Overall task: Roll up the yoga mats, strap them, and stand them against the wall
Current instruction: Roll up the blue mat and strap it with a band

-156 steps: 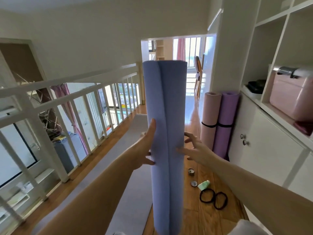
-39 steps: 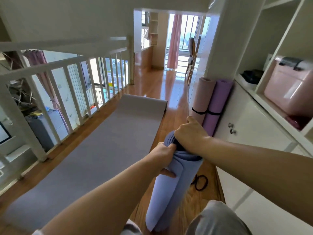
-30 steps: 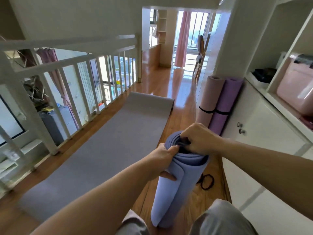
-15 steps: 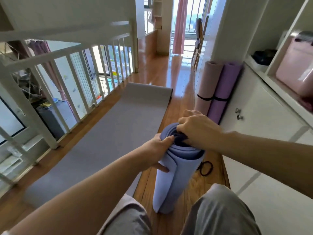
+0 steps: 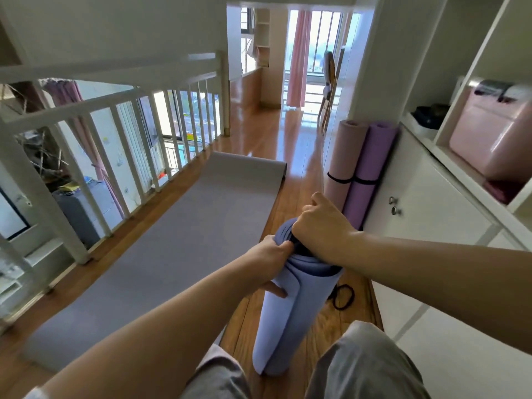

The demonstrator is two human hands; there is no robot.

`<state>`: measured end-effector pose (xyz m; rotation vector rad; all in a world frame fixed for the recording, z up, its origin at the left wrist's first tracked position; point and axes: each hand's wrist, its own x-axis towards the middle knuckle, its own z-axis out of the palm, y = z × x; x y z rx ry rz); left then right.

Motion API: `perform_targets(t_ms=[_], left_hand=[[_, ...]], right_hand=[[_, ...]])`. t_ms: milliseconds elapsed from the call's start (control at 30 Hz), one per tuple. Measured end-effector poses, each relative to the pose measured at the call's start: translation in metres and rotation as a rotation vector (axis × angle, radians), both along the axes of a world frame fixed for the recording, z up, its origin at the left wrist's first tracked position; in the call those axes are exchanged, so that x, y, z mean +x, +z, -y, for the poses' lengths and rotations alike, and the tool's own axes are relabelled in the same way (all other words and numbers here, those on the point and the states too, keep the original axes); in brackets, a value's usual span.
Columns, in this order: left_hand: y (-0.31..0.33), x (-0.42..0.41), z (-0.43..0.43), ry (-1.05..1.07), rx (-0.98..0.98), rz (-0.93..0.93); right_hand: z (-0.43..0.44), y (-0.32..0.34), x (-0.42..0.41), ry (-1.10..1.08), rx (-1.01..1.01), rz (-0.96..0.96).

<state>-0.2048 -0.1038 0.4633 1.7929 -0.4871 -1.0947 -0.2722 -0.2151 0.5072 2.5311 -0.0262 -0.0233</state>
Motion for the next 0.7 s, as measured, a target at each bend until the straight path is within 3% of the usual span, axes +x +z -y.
perform_targets(t_ms=[67,300,533,700], left_hand=[[0.001,0.002,-0.002,0.001,-0.016,0.002],[-0.004,0.005,-0.023,-0.018,-0.095,-0.01],[-0.01,0.004,-0.035,-0.073,-0.134,-0.025],[-0.013,0.004,-0.027,-0.058,-0.154,-0.03]], right_hand=[[0.005,0.0,0.005,0.039,0.101,-0.002],[0.023,-0.013,0.006,0.104,0.766,0.107],[0.025,-0.023,0.001,0.089,1.06,0.227],[0.031,-0.029,-0.002,0.005,1.095,0.289]])
